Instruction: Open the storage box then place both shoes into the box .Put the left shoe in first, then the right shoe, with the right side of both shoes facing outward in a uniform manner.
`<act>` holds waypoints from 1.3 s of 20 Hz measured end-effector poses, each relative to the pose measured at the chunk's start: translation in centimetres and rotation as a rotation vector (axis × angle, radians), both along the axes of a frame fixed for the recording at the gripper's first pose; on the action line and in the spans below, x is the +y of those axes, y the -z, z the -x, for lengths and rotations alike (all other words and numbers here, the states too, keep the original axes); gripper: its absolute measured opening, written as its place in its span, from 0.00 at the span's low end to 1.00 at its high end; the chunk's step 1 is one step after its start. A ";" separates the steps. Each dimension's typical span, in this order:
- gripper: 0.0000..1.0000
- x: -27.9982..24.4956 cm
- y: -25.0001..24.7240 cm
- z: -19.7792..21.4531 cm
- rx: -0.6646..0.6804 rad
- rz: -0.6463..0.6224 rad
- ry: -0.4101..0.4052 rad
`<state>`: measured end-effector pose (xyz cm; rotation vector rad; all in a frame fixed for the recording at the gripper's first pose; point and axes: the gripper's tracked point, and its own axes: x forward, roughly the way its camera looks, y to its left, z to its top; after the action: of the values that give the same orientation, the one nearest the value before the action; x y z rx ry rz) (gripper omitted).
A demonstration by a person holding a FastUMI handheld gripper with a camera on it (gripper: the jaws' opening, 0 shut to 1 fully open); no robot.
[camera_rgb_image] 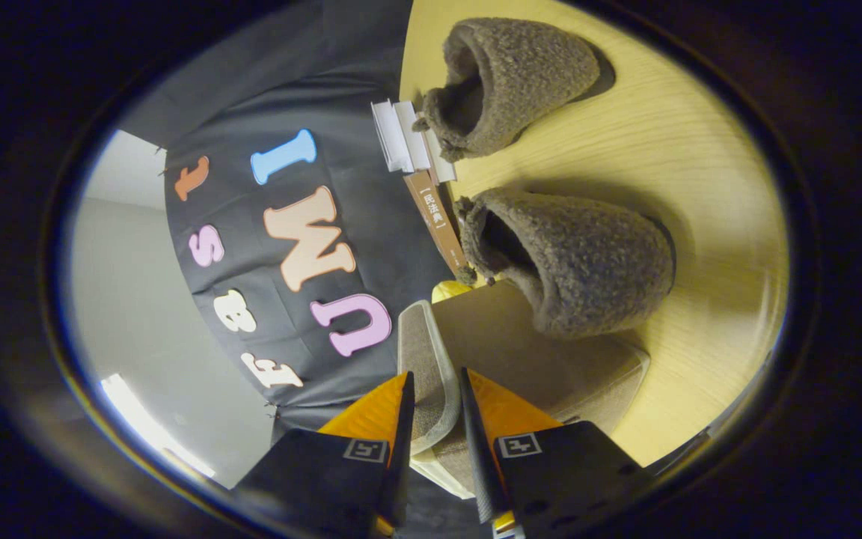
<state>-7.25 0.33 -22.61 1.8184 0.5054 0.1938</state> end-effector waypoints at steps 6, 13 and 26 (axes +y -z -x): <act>0.31 -1.1 -2.5 -1.1 -0.072 0.043 0.020; 0.04 -0.6 -4.3 -1.7 -0.125 0.173 -0.036; 0.05 3.8 -16.9 0.2 -0.341 0.559 -0.128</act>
<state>-7.40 4.12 -5.71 1.1781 0.3839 0.3996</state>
